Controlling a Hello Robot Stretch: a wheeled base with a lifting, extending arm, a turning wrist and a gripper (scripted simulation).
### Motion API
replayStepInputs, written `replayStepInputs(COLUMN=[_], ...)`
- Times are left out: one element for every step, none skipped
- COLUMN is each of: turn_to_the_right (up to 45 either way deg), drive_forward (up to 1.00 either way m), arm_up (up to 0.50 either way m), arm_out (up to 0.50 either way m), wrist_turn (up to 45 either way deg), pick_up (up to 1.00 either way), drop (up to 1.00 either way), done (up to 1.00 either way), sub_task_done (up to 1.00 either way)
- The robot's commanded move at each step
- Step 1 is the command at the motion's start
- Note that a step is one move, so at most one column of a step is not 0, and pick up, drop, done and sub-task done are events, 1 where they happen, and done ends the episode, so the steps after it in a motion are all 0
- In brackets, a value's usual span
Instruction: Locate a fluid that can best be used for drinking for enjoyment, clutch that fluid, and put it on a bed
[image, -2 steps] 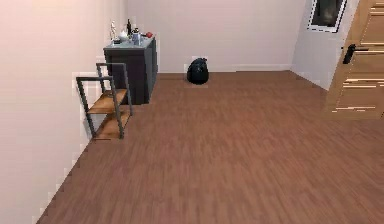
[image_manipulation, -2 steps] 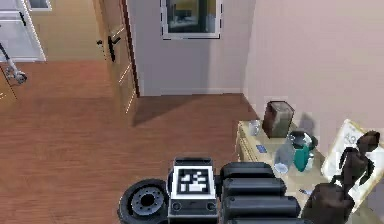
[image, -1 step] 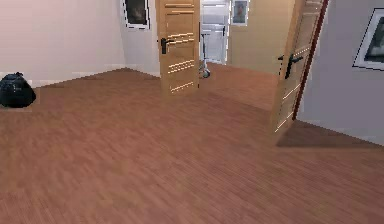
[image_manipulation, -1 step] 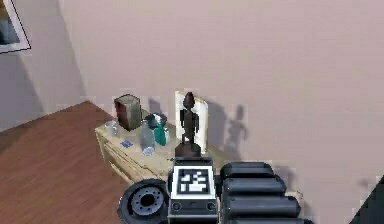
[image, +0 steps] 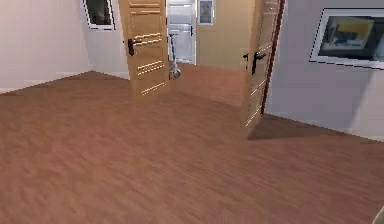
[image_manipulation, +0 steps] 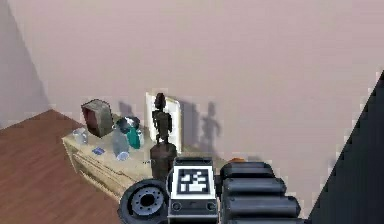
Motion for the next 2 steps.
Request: replayStepInputs(turn_to_the_right=[0.0,0.0], drive_forward=[1.0,1.0], arm_up=[0.0,0.0], arm_out=[0.0,0.0], wrist_turn=[0.0,0.0], pick_up=[0.0,0.0], drop=[0.0,0.0], done=[0.0,0.0], sub_task_done=[0.0,0.0])
